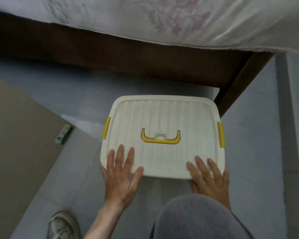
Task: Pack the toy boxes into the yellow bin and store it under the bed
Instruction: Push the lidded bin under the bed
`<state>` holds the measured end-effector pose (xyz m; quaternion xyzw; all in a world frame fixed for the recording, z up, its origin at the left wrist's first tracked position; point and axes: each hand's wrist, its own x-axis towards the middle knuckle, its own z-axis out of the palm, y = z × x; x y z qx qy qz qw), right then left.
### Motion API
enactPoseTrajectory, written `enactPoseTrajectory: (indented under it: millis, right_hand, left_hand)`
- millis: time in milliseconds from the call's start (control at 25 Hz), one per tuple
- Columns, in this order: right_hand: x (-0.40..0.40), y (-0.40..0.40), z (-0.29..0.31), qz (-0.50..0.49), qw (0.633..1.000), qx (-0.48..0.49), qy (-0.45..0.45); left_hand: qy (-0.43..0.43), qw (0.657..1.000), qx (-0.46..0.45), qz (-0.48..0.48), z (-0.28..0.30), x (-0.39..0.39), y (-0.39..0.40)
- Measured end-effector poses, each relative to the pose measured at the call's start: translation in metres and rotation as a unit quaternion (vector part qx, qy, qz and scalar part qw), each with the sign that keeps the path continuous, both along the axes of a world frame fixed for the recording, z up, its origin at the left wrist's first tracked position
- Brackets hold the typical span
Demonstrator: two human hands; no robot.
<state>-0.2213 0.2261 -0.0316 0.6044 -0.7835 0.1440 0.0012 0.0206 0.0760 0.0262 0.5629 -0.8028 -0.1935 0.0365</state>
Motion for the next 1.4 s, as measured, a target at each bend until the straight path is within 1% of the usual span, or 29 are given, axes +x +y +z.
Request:
enactPoseTrajectory:
  millis: [80, 200, 280, 320, 360, 400, 440, 520, 560, 600, 680, 760, 800, 840, 960, 1000, 1080, 1160, 1240, 1320, 1400]
  right_hand:
    - [-0.004, -0.026, 0.003, -0.006, 0.999, -0.004, 0.038]
    - [-0.013, -0.082, 0.021, -0.035, 0.999, 0.005, 0.01]
    - [-0.021, -0.116, 0.026, -0.047, 0.999, 0.013, -0.003]
    - [-0.025, -0.128, 0.026, -0.05, 0.998, 0.019, -0.012]
    - [-0.029, -0.135, 0.026, -0.049, 0.999, 0.022, -0.01]
    - [-0.033, -0.14, 0.028, -0.045, 0.999, 0.024, 0.004]
    - [-0.036, -0.142, 0.034, -0.034, 0.999, 0.032, 0.025]
    - [-0.039, -0.143, 0.049, -0.002, 0.996, 0.052, 0.071]
    - [-0.041, -0.144, 0.051, 0.019, 0.994, 0.056, 0.093]
    - [-0.045, -0.146, 0.051, 0.031, 0.991, 0.062, 0.116]
    - [-0.051, -0.147, 0.05, 0.025, 0.989, 0.048, 0.14]
    - [-0.042, -0.137, 0.046, 0.008, 0.989, 0.019, 0.145]
    - [-0.032, -0.129, 0.04, 0.005, 0.989, 0.019, 0.15]
    - [-0.019, -0.12, 0.035, 0.009, 0.987, 0.024, 0.156]
    - [0.012, -0.097, 0.022, -0.011, 0.985, 0.082, 0.15]
    - [0.019, -0.097, 0.021, -0.028, 0.985, 0.101, 0.14]
    - [0.024, -0.108, 0.026, -0.047, 0.984, 0.102, 0.138]
    - [0.016, -0.122, 0.036, -0.06, 0.981, 0.103, 0.152]
    - [0.008, -0.136, 0.048, -0.078, 0.977, 0.141, 0.139]
    - [0.002, -0.149, 0.057, -0.079, 0.972, 0.187, 0.121]
    - [-0.007, -0.169, 0.061, -0.069, 0.968, 0.213, 0.11]
  left_hand:
    - [-0.009, 0.999, 0.002, -0.051, 0.0, -0.005, -0.039]
    - [-0.034, 0.996, 0.006, -0.087, 0.001, -0.016, -0.109]
    - [-0.046, 0.992, 0.033, -0.111, 0.004, -0.033, -0.152]
    - [-0.066, 0.987, 0.059, -0.137, 0.008, -0.038, -0.173]
    - [-0.104, 0.975, 0.085, -0.18, 0.016, -0.04, -0.19]
    - [-0.164, 0.953, 0.092, -0.236, 0.027, -0.037, -0.204]
    - [-0.222, 0.929, 0.067, -0.288, 0.038, -0.031, -0.217]
    - [-0.31, 0.882, -0.041, -0.353, 0.058, -0.02, -0.234]
    - [-0.317, 0.873, -0.088, -0.361, 0.066, -0.02, -0.237]
    - [-0.287, 0.874, -0.124, -0.371, 0.067, -0.023, -0.234]
    - [-0.187, 0.886, -0.18, -0.385, 0.052, -0.019, -0.219]
    - [-0.086, 0.892, -0.248, -0.369, 0.027, -0.001, -0.209]
    - [-0.065, 0.895, -0.264, -0.355, 0.016, 0.011, -0.204]
    - [-0.068, 0.893, -0.275, -0.348, 0.007, 0.022, -0.197]
    - [-0.111, 0.901, -0.246, -0.34, -0.012, 0.037, -0.169]
    - [-0.119, 0.904, -0.235, -0.338, -0.016, 0.036, -0.164]
    - [-0.125, 0.913, -0.209, -0.329, -0.019, 0.028, -0.163]
    - [-0.117, 0.916, -0.195, -0.33, -0.019, 0.018, -0.171]
    - [-0.111, 0.92, -0.187, -0.325, -0.019, 0.006, -0.185]
    - [-0.128, 0.921, -0.18, -0.322, -0.015, -0.008, -0.205]
    - [-0.158, 0.918, -0.169, -0.323, -0.01, -0.026, -0.23]
